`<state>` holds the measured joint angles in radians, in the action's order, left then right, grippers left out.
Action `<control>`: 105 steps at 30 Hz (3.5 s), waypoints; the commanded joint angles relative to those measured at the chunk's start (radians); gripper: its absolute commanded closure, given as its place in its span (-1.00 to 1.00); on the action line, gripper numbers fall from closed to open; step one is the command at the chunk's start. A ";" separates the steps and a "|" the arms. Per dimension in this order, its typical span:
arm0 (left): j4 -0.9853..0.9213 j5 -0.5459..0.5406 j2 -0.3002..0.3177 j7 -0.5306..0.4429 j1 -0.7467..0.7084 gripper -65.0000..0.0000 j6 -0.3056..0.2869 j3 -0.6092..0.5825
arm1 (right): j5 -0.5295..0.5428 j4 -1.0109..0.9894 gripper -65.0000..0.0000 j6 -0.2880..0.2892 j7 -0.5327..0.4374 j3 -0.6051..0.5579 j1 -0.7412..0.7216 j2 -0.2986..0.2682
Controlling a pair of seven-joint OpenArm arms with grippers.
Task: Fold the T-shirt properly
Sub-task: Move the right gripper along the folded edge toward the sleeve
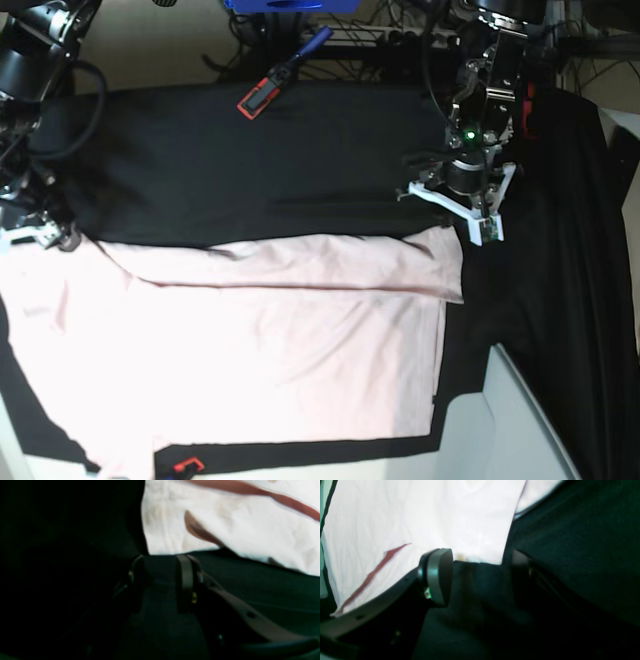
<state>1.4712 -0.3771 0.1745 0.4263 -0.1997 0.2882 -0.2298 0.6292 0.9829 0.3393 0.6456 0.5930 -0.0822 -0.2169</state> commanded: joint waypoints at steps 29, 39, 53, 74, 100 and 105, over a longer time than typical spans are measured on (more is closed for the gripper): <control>0.013 0.010 0.012 -0.022 0.009 0.36 0.001 0.004 | 0.022 -0.137 0.99 0.016 -0.011 -0.002 -0.097 -0.051; 0.013 0.005 0.012 -0.020 0.009 0.36 0.003 0.004 | 0.014 -0.023 0.99 0.016 0.135 -0.003 -0.209 -0.054; 0.021 0.005 0.007 -0.025 -0.011 0.36 0.004 0.004 | 0.014 -0.074 0.98 0.007 0.070 -0.296 -0.374 -0.083; 0.016 0.010 0.010 -0.024 -0.024 0.36 0.004 0.004 | 0.014 -0.355 0.98 0.014 -0.183 -0.772 -0.623 -0.102; 0.015 0.010 0.007 -0.019 -0.024 0.36 0.004 0.004 | 0.022 -0.506 -0.21 -0.122 -0.180 -0.368 -0.542 -0.134; 0.015 0.010 0.010 -0.019 -0.024 0.36 0.004 0.004 | 0.024 -0.505 -0.09 -0.056 -0.165 -0.331 -0.535 -0.126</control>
<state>1.4708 -0.3740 0.1772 0.4263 -0.2306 0.2886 -0.2291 0.6449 0.4618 0.2752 0.4927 0.2577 -0.5869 -0.3271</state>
